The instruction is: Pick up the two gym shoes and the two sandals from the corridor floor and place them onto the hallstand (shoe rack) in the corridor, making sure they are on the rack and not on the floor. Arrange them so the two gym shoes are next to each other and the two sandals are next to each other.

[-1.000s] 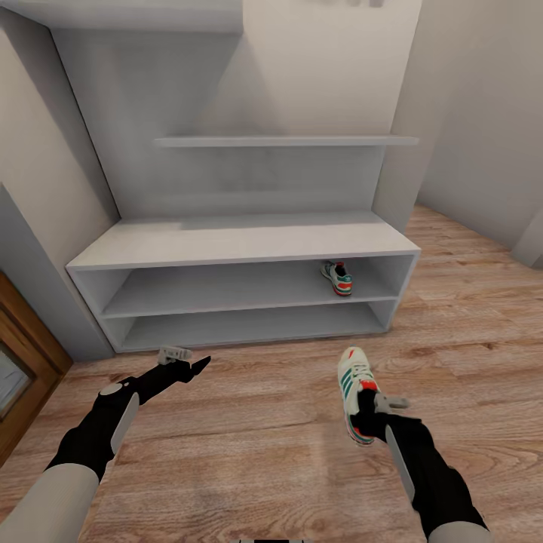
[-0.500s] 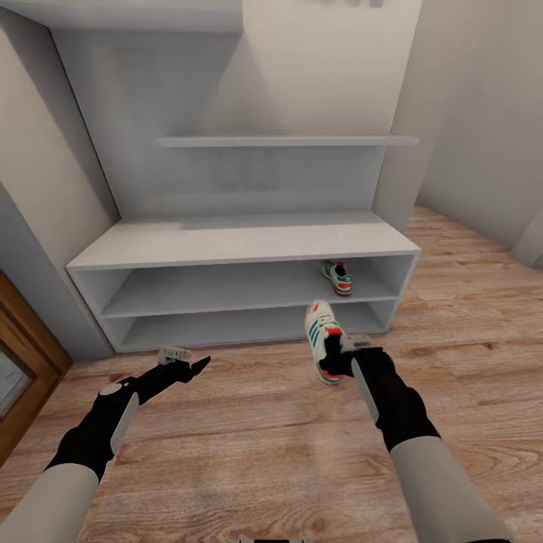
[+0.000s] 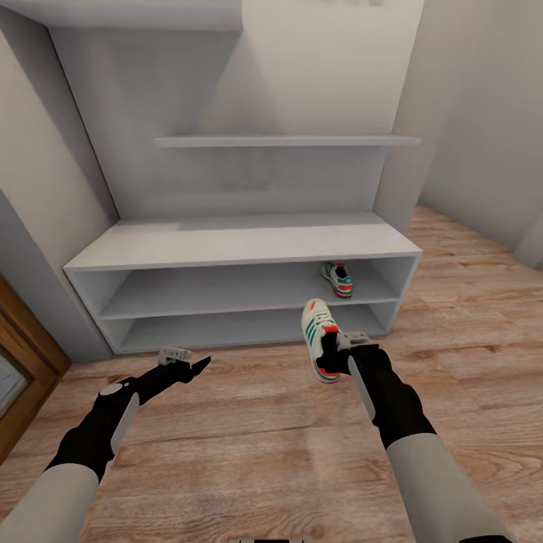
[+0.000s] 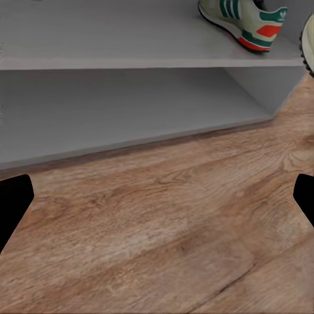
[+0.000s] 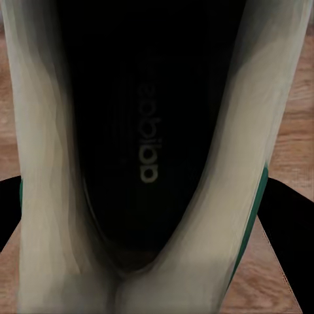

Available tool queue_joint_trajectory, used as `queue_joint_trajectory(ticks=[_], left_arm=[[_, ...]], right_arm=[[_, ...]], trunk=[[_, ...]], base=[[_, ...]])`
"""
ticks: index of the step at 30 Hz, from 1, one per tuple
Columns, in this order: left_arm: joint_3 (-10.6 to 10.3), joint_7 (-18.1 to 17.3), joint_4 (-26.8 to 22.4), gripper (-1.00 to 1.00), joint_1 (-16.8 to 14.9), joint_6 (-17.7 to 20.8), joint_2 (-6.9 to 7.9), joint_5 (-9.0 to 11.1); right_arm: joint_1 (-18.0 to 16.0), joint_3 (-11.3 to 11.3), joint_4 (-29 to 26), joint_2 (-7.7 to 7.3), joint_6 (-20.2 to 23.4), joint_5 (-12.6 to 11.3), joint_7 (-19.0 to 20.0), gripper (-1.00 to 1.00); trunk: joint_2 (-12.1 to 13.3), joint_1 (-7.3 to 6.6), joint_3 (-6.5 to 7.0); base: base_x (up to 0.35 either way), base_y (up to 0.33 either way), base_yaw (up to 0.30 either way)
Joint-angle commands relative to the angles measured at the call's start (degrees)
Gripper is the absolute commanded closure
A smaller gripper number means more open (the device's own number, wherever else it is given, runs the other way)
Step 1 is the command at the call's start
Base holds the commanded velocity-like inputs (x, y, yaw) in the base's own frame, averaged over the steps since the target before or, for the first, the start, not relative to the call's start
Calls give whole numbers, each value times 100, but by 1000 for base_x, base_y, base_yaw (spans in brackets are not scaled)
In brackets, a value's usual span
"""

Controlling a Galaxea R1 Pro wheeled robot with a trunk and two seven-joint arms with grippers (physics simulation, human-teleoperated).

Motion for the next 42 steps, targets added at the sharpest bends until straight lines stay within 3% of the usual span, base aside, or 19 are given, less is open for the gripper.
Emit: queue_joint_trajectory(ticks=[1, 17, 42], left_arm=[[9, -27, -2, -100, -3, 59, -1, 50], [10, -24, -7, -100, -4, 59, -1, 48], [11, -24, -4, -100, -4, 59, -1, 49]], right_arm=[[-2, 3, -6, 1, 26, 28, 12, 100], [-3, -1, -7, 2, 18, 38, 4, 100], [-3, -68, 55, -31, -43, 29, -49, 100]], trunk=[[-2, 1, -8], [-2, 1, -74], [-2, 1, -78]], base=[[190, -162, 142], [111, -98, 218], [49, -35, 7]])
